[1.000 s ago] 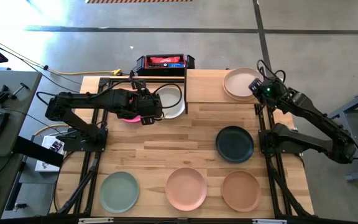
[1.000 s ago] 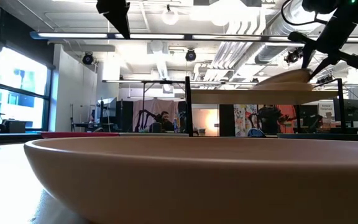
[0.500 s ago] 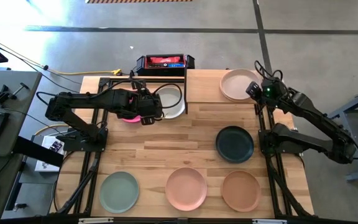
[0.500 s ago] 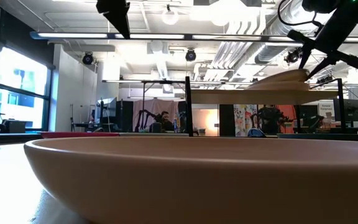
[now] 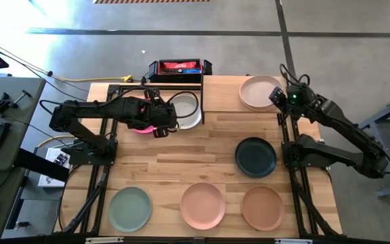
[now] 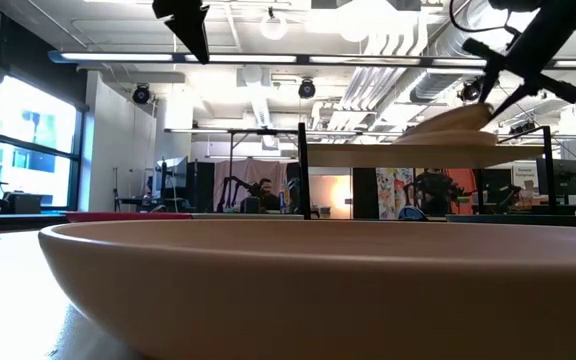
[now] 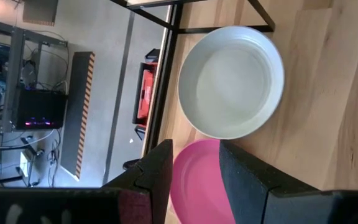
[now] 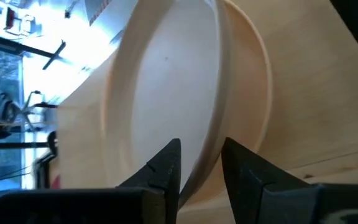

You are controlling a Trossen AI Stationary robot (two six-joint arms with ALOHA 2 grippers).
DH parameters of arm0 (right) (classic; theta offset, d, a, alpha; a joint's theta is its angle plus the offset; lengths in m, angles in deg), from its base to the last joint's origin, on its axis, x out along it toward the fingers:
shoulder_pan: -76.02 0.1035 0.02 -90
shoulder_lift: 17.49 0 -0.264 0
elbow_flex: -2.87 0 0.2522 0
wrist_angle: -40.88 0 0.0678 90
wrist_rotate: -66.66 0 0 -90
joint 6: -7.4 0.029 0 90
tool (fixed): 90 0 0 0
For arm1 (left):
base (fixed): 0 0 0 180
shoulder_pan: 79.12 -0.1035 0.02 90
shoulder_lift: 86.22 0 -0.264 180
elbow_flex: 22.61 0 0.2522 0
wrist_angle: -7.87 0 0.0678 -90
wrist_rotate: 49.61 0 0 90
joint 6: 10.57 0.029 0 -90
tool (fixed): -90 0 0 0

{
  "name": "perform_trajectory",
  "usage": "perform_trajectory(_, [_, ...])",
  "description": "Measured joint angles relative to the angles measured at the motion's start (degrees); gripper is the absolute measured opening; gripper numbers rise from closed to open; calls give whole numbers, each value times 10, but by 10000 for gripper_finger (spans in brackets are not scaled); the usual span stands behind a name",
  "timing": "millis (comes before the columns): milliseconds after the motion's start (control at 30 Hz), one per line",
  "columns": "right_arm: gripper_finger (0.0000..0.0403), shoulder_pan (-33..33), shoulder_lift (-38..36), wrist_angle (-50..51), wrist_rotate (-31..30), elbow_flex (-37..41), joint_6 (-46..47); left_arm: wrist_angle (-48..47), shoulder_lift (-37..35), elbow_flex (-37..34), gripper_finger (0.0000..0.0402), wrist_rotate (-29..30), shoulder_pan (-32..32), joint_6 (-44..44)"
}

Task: Place and stack plates onto a shelf
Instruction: Stack the white plate on top of the light brown plate

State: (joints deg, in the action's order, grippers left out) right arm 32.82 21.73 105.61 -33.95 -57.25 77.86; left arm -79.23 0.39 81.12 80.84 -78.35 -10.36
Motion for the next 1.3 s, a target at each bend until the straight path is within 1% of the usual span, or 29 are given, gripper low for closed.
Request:
perform_trajectory(200, [90, 0, 0, 30, 1, -26, 0, 0, 0, 0, 119, 0, 0, 0])
perform_trajectory(433, [90, 0, 1, 70, 22, -29, 2, 0, 0, 0, 119, 0, 0, 0])
perform_trajectory(600, [90, 0, 10, 69, 2, -29, 10, 0, 0, 0, 119, 1, 0, 5])
perform_trajectory(700, [90, 0, 20, 64, 2, -29, 11, 1, 0, 0, 119, 1, 0, 9])
perform_trajectory(933, [90, 0, 42, 63, 24, -29, 11, 3, 0, 0, 119, 2, 0, 9])
perform_trajectory(1300, [90, 1, 41, 68, 43, -29, 7, 3, 0, 0, 119, 1, 0, 5])
